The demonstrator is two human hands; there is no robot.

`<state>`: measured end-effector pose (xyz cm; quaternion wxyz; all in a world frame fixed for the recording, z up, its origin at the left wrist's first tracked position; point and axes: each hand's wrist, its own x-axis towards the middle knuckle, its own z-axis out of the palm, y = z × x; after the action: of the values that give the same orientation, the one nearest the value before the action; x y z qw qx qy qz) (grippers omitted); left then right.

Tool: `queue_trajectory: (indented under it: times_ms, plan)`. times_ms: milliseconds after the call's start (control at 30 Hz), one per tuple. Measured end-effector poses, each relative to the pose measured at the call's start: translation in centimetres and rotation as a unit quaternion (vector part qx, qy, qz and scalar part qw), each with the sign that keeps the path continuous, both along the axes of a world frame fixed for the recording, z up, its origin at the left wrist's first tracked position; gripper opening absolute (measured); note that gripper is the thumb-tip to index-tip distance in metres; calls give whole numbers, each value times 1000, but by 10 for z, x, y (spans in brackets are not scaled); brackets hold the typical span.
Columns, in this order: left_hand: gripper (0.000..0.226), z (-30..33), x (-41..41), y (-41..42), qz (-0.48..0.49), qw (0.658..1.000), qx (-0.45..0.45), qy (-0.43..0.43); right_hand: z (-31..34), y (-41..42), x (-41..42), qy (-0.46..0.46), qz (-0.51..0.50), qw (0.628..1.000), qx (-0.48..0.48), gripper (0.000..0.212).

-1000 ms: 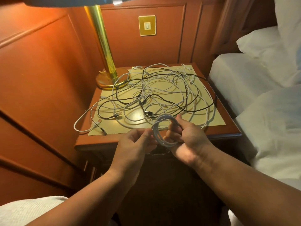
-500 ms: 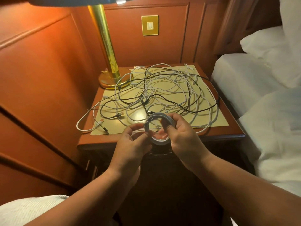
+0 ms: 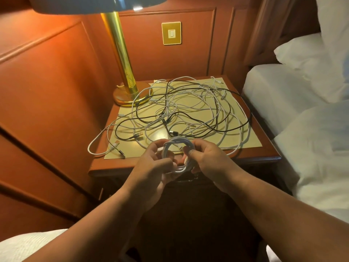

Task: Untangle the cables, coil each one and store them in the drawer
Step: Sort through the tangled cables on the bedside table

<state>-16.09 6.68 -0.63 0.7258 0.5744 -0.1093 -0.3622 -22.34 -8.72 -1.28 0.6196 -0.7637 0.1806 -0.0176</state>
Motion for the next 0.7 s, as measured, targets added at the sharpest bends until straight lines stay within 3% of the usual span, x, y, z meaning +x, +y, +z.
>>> queue_trajectory:
  times_ms: [133,233,367,400,500,533,633,700]
  plan:
    - [54,4,8,5,-28,974,134,-180,5,-9,-3,-3,-15,1000,7,15]
    - [57,9,10,5,-94,895,251,-356,7,-9,-6,-7,-18,999,-30,17]
    - [74,12,10,10,-148,833,326,-422,12,-10,-14,-7,-50,998,-21,19]
    - [76,11,9,12,-155,837,313,-422,14,-9,-17,-4,-60,998,0,18]
    - [68,11,4,19,-150,941,141,-267,21,-4,-27,-3,-75,992,104,15]
    - [61,11,3,20,-126,956,114,-240,24,-2,-31,-4,-81,986,148,14]
    - [33,13,-9,21,-60,959,130,-244,31,5,-42,0,-70,961,266,23]
    - [35,13,-19,23,-27,975,84,-205,36,14,-49,4,-65,943,328,28]
